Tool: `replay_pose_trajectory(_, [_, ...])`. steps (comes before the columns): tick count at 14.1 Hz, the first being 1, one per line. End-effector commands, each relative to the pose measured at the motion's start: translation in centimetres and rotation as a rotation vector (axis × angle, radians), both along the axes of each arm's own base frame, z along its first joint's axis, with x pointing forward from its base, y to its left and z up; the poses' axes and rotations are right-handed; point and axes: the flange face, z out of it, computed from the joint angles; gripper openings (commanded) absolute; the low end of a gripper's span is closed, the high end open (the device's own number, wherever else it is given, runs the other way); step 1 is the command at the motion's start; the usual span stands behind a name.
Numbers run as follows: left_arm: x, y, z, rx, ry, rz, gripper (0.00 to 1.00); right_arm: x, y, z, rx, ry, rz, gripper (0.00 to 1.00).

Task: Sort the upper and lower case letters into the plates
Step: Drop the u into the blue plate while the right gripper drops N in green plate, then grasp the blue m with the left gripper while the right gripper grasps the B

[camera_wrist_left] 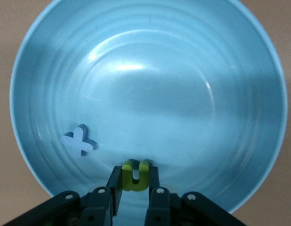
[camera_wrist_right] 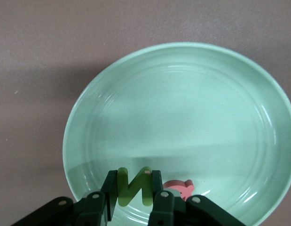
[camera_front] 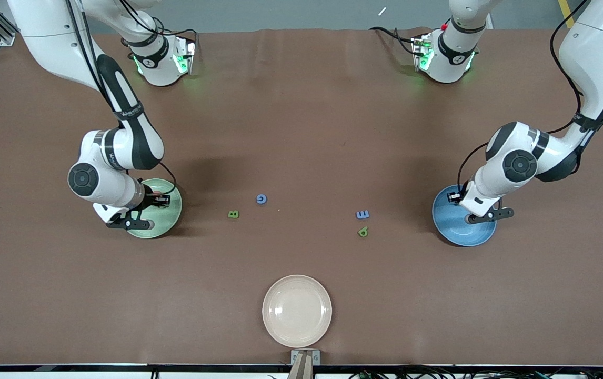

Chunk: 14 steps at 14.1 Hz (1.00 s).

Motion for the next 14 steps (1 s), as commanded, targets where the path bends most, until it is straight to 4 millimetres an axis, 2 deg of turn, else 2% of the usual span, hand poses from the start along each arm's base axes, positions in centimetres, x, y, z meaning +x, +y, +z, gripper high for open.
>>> replay_pose_trajectory(1, [-0.3, 0.4, -0.1, -0.006, -0.012, -0.022, 0.11, -0.4, 0.1, -0.3, 0.004, 0.003, 0.012, 0.2])
replay_pose_trajectory(2, [-0.3, 0.4, -0.1, -0.006, -0.012, -0.026, 0.12, -0.3, 0.1, -0.3, 0.004, 0.003, 0.014, 0.4])
replay_pose_trajectory(3, [-0.2, 0.5, -0.1, -0.006, -0.012, -0.029, 0.31, -0.3, 0.1, -0.1, 0.005, 0.0, 0.013, 0.94])
replay_pose_trajectory(4, [0.0, 0.6, 0.3, -0.003, -0.02, -0.047, 0.7, -0.3, 0.0, -0.1, 0.005, 0.003, 0.011, 1.0])
replay_pose_trajectory(5, [0.1, 0.4, 0.8, -0.002, -0.027, -0.085, 1.0, -0.2, -0.1, 0.1, 0.005, 0.004, 0.009, 1.0])
replay_pose_trajectory(8, [1.1, -2.9, 3.8, -0.019, -0.075, -0.129, 1.0, 0.5, 0.6, 1.9, 0.011, 0.013, 0.002, 1.0])
replay_pose_trajectory(10, [2.1, -6.5, 6.1, -0.058, -0.113, -0.149, 1.0, 1.1, 1.9, 3.2, 0.01, 0.01, -0.026, 1.0])
replay_pose_trajectory(12, [2.6, -11.2, 7.6, -0.069, -0.101, -0.09, 1.0, 1.1, 5.5, 3.7, 0.001, -0.007, -0.05, 1.0])
replay_pose_trajectory(14, [2.1, -16.1, 8.0, -0.067, -0.089, -0.045, 1.0, 1.5, 8.4, 4.6, 0.005, -0.033, -0.041, 1.0])
